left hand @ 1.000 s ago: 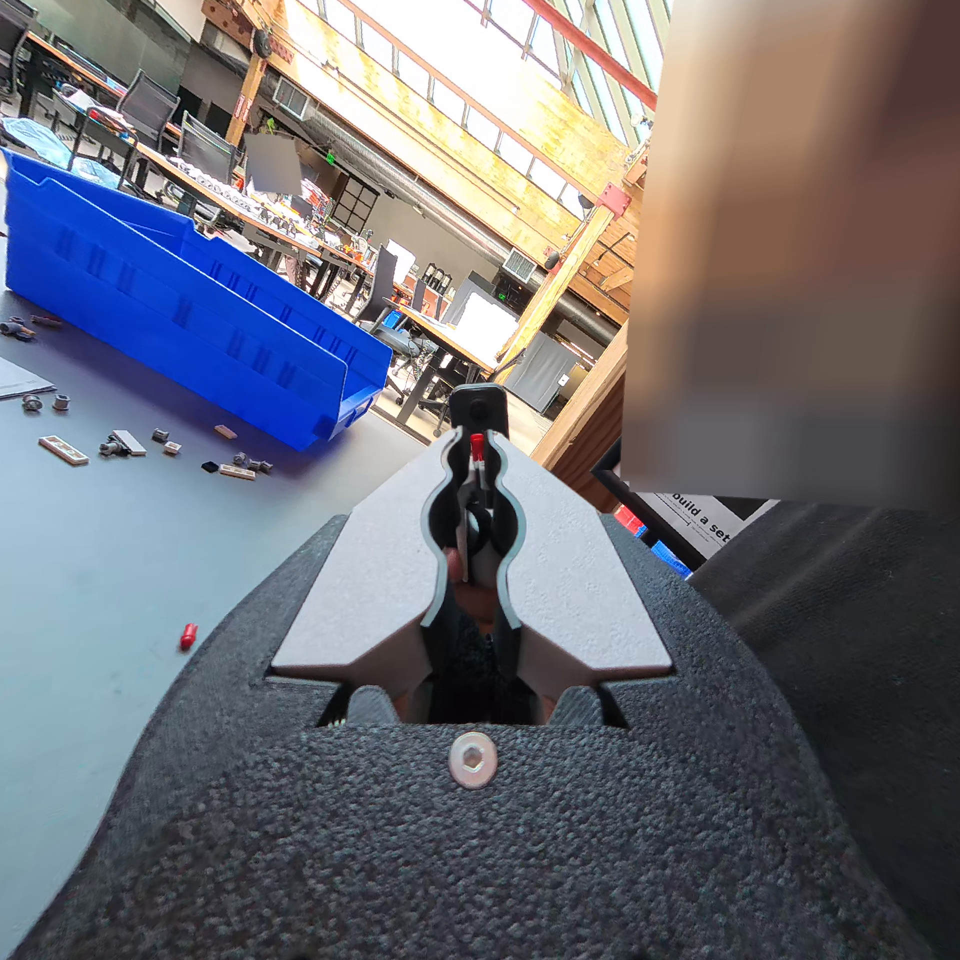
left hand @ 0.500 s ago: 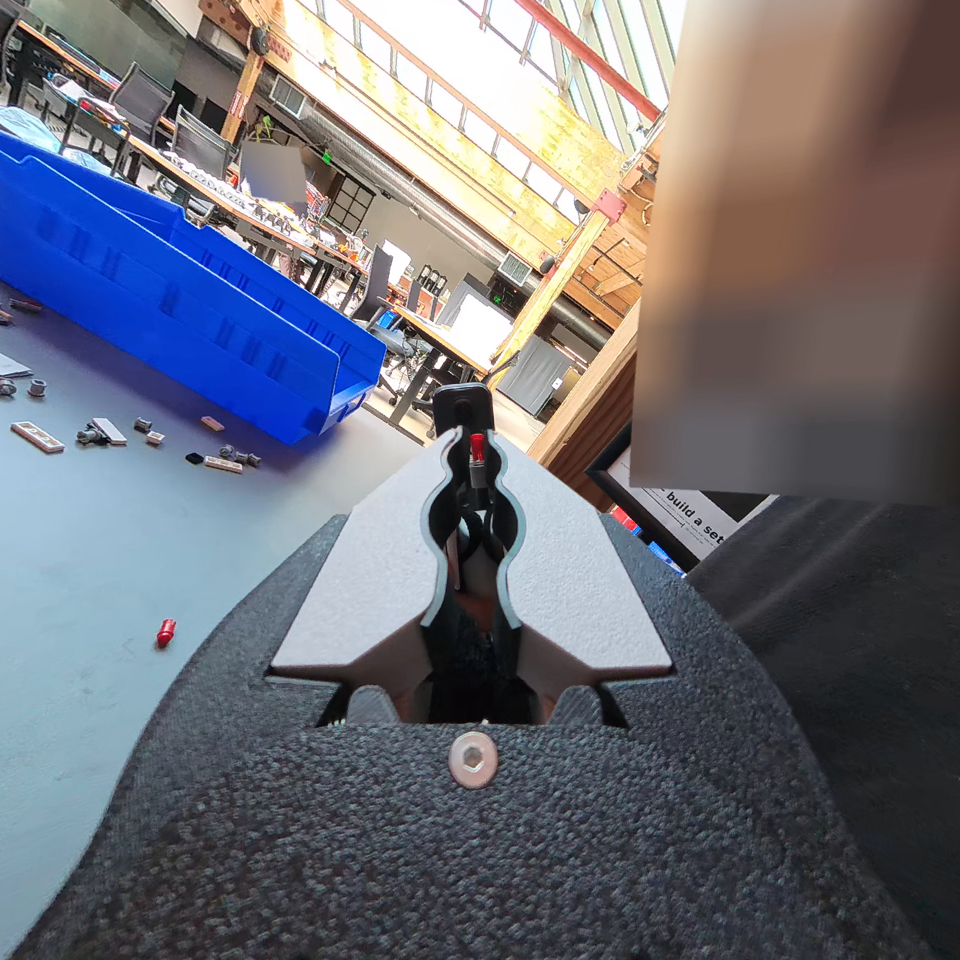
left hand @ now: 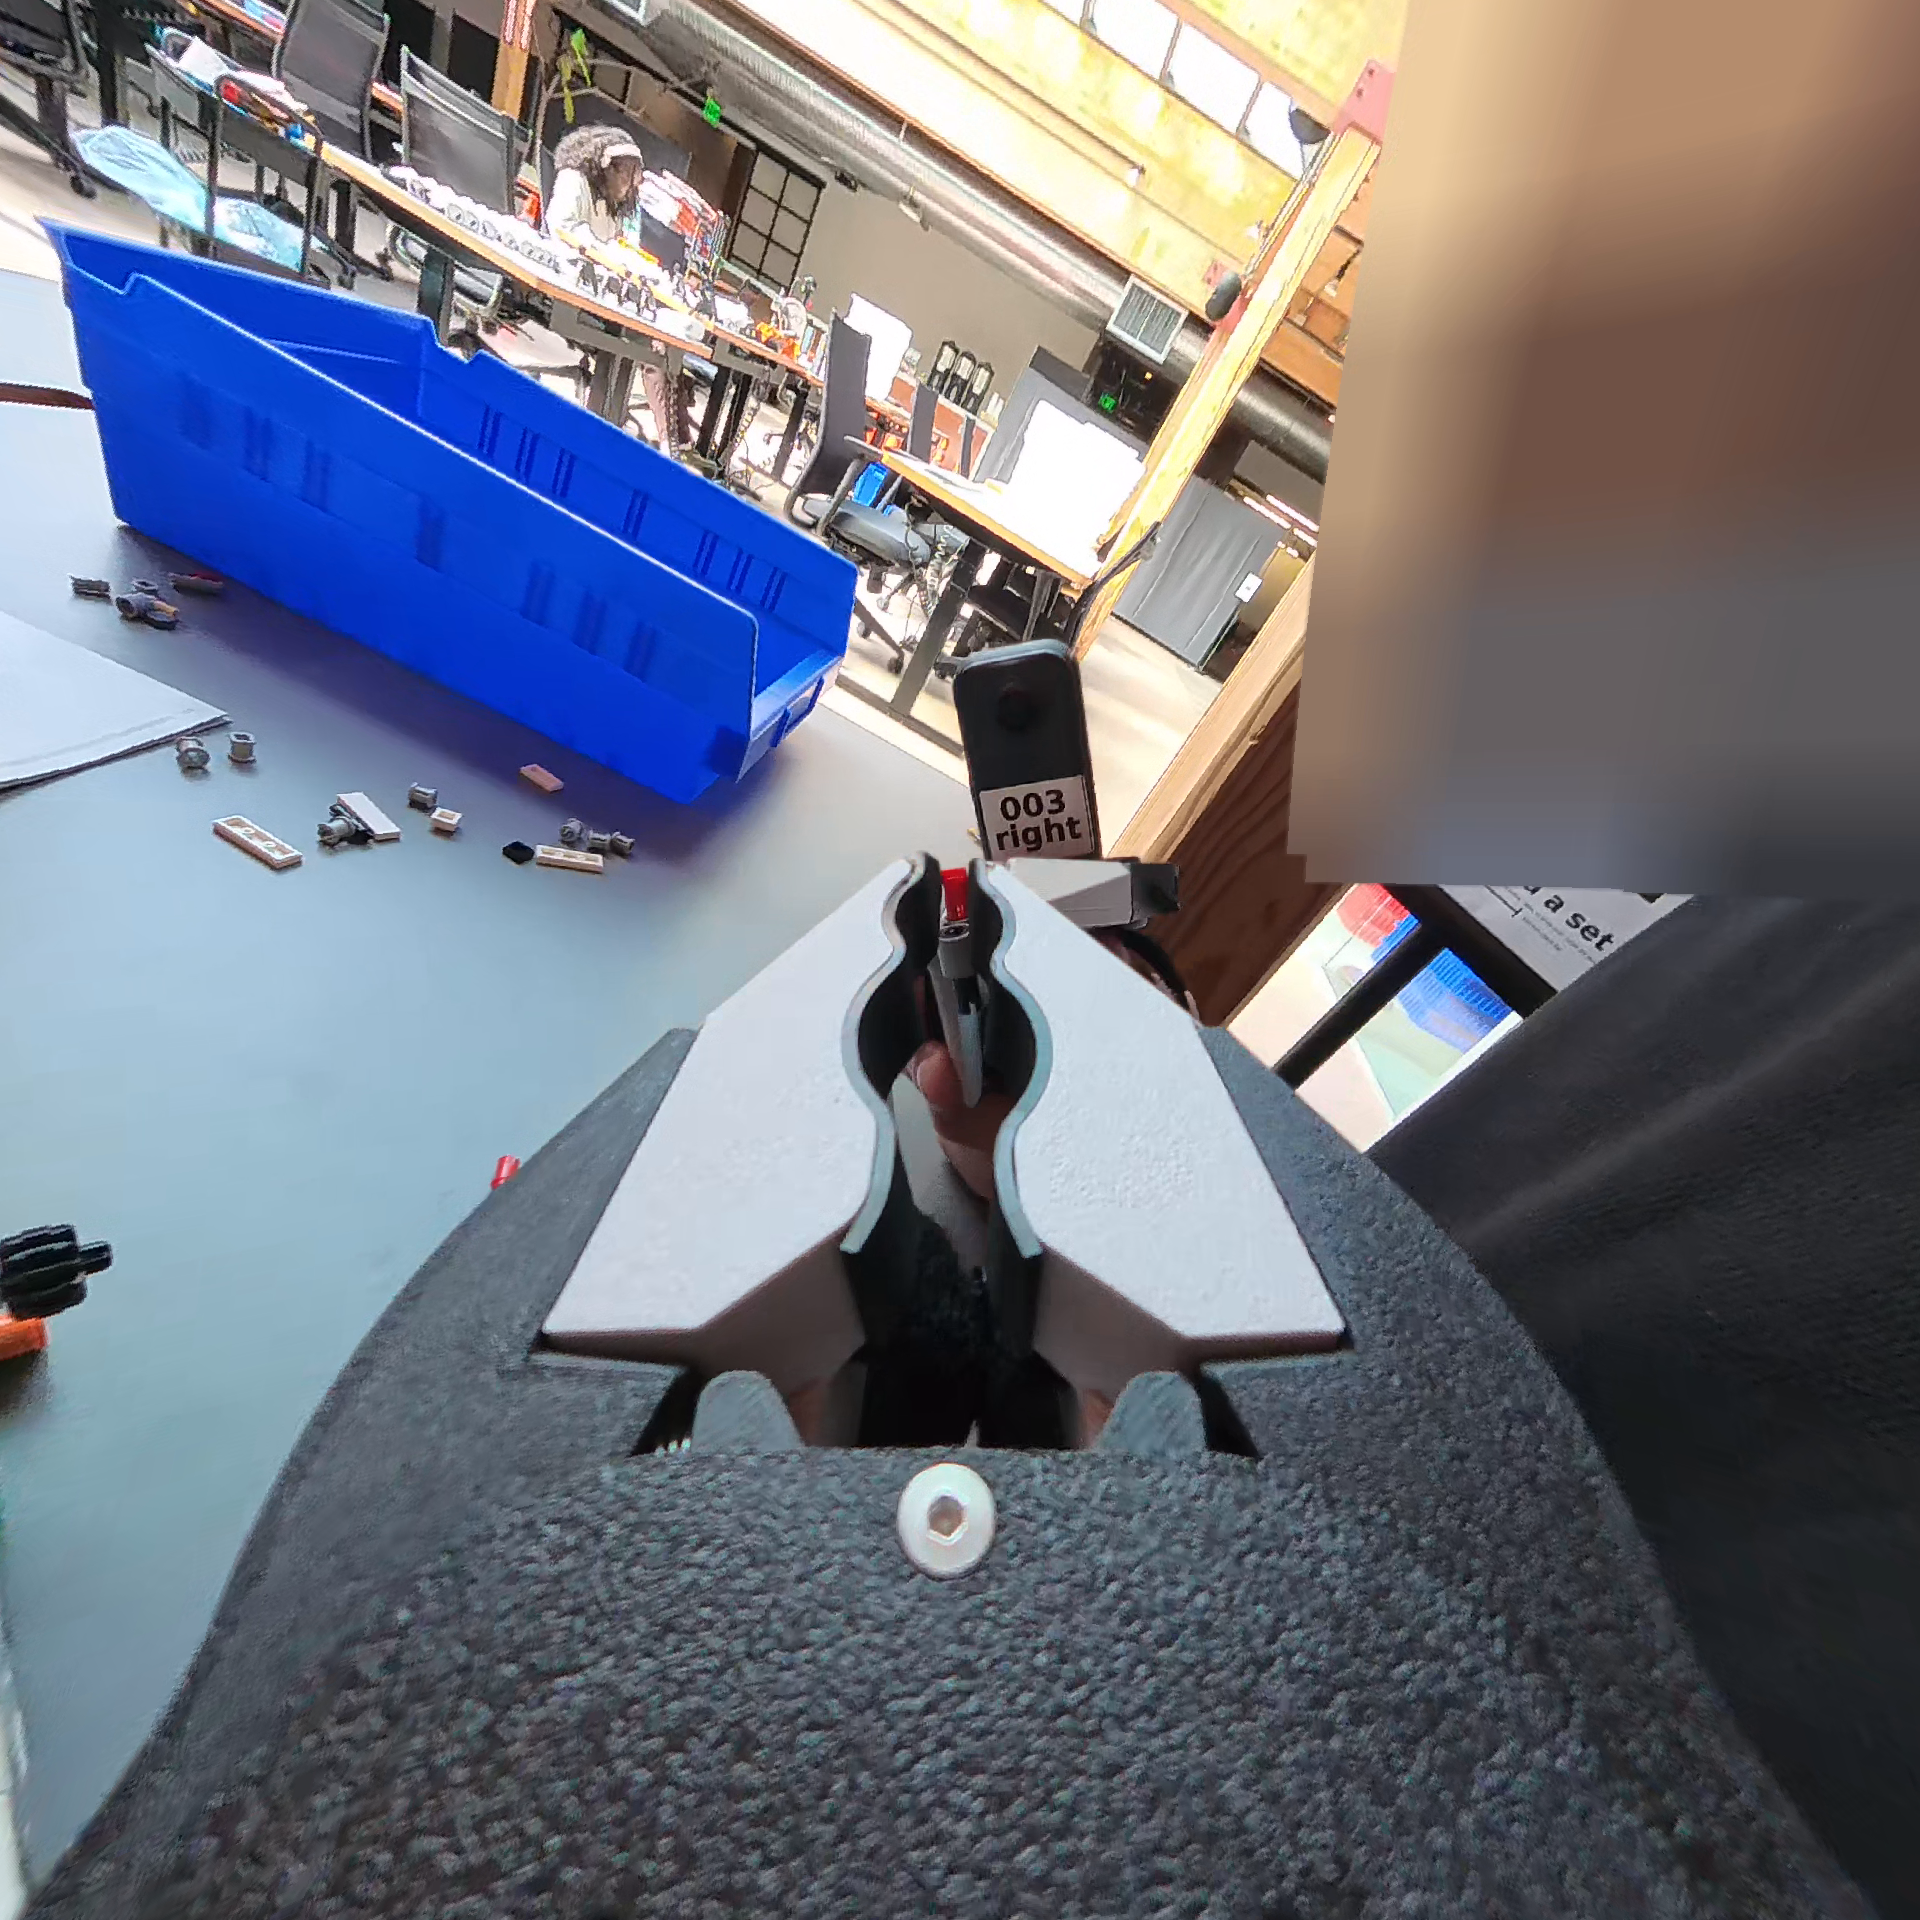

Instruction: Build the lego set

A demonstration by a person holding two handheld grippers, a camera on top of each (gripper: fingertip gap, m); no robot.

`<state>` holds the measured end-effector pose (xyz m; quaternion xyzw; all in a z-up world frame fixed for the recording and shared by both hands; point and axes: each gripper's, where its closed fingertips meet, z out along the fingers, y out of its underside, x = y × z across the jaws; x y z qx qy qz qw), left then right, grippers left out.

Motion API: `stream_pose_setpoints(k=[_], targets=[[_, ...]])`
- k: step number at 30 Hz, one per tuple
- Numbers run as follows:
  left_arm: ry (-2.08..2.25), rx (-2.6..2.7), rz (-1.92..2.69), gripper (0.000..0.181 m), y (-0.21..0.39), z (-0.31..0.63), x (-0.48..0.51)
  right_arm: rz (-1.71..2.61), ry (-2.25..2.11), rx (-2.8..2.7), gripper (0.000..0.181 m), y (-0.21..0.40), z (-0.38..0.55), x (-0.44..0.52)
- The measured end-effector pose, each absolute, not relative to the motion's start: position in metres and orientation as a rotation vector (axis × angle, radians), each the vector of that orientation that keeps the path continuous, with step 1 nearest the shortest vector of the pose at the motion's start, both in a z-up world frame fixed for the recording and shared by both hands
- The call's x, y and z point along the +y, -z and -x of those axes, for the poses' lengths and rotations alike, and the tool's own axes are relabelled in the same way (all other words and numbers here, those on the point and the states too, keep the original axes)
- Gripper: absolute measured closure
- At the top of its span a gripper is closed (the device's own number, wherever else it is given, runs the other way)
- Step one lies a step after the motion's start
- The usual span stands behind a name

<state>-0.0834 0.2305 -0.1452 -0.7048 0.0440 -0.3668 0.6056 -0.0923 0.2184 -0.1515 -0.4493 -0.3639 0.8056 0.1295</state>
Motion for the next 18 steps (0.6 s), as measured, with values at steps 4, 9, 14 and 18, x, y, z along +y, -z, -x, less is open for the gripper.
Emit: stream_pose_setpoints(k=[4,9,14,18], targets=[[0.828,0.124,1.664,0.178,0.147,0.084,0.228,1.309,-2.324,-1.082,0.175,0.153,0.093,0.216],[0.761,0.142,1.708,0.178,0.150,0.088,0.224,1.316,-2.256,-1.119,0.176,0.156,0.096,0.213],[0.682,0.156,1.752,0.178,0.153,0.091,0.222,1.317,-2.134,-1.167,0.175,0.160,0.099,0.211],[0.662,0.138,1.756,0.178,0.154,0.093,0.220,1.297,-1.958,-1.217,0.175,0.162,0.101,0.211]])
